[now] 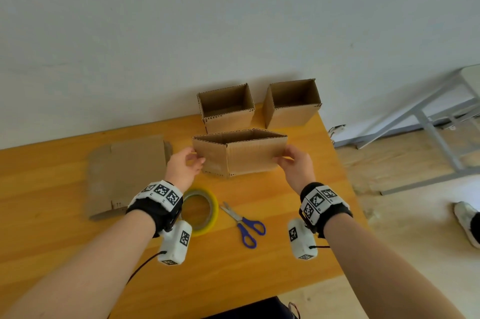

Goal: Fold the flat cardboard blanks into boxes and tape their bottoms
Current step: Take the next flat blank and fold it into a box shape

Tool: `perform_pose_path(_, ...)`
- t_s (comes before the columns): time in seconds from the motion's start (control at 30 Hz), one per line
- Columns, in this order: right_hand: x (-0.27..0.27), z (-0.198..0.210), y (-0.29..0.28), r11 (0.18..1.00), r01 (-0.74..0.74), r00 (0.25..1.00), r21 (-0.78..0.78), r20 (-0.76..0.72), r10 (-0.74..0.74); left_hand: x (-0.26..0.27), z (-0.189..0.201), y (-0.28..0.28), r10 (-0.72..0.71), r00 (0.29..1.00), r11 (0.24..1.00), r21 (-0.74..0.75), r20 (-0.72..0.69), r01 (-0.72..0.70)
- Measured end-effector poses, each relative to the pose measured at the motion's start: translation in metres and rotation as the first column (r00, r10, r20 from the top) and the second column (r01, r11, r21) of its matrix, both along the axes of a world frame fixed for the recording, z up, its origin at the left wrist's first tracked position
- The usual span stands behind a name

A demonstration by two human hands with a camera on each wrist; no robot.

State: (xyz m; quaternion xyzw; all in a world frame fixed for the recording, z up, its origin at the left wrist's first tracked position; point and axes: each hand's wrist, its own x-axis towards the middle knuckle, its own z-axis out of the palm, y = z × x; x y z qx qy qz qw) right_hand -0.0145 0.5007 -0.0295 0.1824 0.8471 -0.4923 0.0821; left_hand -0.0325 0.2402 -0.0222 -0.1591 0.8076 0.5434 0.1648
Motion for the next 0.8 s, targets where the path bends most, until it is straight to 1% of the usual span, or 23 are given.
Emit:
perform_pose_path(0.1, 0.002, -0.003, 0.004, 1.0, 0.0, 1.0, 0.006, 0.016, 0.0, 0.002, -0.004, 0.007, 0.06, 0.997, 0.994, 0.086, 0.058, -0.065)
perform_pose_path(0.3, 0.003, -0.006, 0.003, 1.0, -0.008, 1.0, -0.022, 0.028, 0.008, 0.004, -0.004, 0.016, 0.085, 0.987, 0.975, 0.192, 0.133, -0.11)
perform_pose_path(0.43, 0.004, -0.008, 0.001, 0.999, -0.027, 0.999, -0.027, 0.046, 0.028, 0.001, 0.0, 0.017, 0.164, 0.962, 0.914, 0.333, 0.22, -0.232)
perform_pose_path(0.6, 0.007, -0.009, -0.008, 0.997, -0.059, 0.996, -0.057, 0.058, 0.062, 0.002, -0.004, 0.02, 0.123, 0.957, 0.89, 0.398, 0.262, -0.223)
perform_pose_path(0.7, 0.009, -0.007, -0.012, 0.995, -0.059, 0.996, -0.076, 0.059, 0.064, 0.003, -0.002, 0.025, 0.099, 0.963, 0.887, 0.416, 0.251, -0.2)
perform_pose_path(0.8, 0.01, -0.005, -0.014, 0.988, -0.027, 0.996, -0.152, 0.082, 0.039, 0.004, 0.0, 0.027, 0.122, 0.962, 0.886, 0.409, 0.246, -0.217)
